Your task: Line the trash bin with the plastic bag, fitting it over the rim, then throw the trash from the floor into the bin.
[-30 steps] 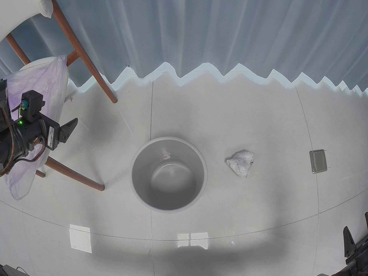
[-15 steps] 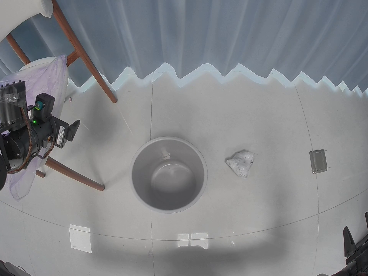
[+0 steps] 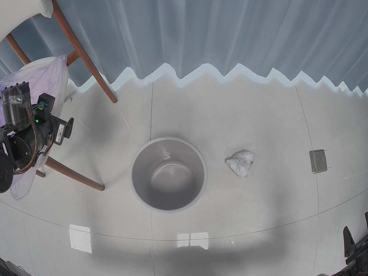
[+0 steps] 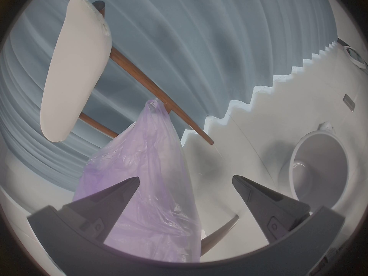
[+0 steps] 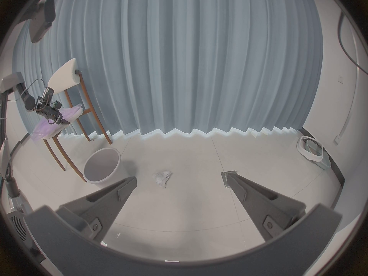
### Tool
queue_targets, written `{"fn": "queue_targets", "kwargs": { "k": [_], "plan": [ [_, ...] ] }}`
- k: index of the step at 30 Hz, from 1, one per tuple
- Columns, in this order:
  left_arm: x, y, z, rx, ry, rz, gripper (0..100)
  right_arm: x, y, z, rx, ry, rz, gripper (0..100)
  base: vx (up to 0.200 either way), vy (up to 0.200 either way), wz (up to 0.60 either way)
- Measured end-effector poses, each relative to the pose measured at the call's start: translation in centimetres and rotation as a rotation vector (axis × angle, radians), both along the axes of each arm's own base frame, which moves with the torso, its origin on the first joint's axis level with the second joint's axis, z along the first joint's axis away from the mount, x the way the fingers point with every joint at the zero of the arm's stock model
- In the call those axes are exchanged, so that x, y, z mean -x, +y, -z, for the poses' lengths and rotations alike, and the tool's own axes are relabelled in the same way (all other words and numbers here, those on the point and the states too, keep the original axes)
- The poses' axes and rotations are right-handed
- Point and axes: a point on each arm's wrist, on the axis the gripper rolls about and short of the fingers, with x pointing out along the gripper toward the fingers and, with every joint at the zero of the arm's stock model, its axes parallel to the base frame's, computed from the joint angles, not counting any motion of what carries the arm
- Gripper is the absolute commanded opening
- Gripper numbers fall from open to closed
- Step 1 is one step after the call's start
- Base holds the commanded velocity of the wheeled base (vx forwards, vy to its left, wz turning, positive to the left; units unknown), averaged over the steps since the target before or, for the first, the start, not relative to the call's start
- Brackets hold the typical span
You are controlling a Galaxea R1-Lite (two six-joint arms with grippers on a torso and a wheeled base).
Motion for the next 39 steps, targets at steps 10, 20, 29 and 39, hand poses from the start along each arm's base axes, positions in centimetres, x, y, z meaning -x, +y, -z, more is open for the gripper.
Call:
{"fn": "queue_targets", "kwargs": {
  "k": [10, 20, 29, 39],
  "plan": [
    [-1.9, 1.1, -0.1, -0.012, -0.010, -0.052, 100, 0.0, 0.0, 0.0, 0.000, 0.000, 0.000, 100, 0.000, 0.000, 0.00],
    [-3.4, 1.9, 0.6, -0.039, 0.001, -0.079, 100, 0.0, 0.0, 0.0, 0.000, 0.000, 0.000, 100, 0.000, 0.000, 0.00],
    [-3.7, 2.9, 1.0, -0.034, 0.016, -0.085, 0, 0.0, 0.0, 0.0, 0.000, 0.000, 0.000, 100, 0.000, 0.000, 0.00],
    [-3.2, 2.8, 0.5, -0.018, -0.001, -0.040, 0, 0.0, 0.0, 0.0, 0.000, 0.000, 0.000, 100, 0.000, 0.000, 0.00]
  ]
}}
